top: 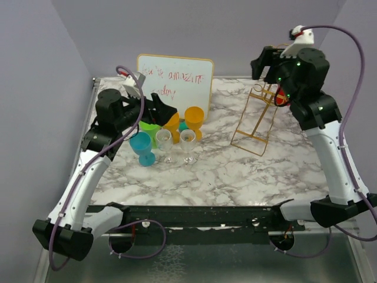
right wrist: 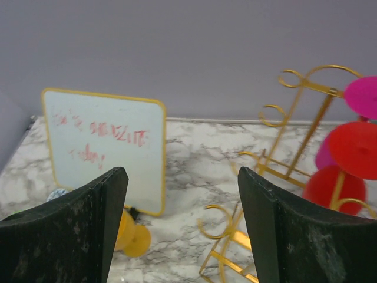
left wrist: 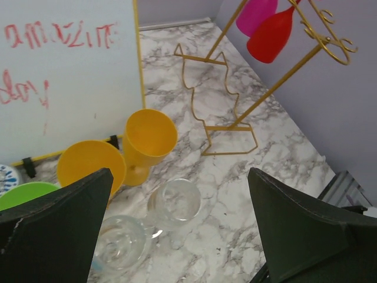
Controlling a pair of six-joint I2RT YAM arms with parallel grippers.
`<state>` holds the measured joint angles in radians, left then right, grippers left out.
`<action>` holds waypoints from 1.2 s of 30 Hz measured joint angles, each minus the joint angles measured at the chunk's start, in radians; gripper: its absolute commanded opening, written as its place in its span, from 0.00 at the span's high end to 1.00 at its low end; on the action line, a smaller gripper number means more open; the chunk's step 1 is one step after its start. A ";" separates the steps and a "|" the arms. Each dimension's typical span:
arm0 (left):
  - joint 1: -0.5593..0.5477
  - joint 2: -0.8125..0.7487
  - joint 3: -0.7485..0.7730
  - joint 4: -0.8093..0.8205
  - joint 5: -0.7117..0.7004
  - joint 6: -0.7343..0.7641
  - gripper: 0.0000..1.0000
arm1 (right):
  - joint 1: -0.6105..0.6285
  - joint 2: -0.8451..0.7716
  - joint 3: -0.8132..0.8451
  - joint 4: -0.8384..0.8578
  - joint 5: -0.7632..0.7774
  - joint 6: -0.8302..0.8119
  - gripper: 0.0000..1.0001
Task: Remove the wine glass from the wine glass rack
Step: Place the wine glass at the center of the board, then pick up the wine glass from the wine rack.
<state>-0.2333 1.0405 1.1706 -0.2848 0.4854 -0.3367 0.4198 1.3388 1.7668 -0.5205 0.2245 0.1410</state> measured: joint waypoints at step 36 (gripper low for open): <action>-0.234 0.016 -0.159 0.223 -0.196 -0.039 0.01 | -0.858 0.097 -0.431 0.509 -0.765 0.673 0.50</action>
<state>-0.4671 1.0569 1.0111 -0.0616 0.2893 -0.3752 -0.4381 1.4361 1.3354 -0.0120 -0.5407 0.8143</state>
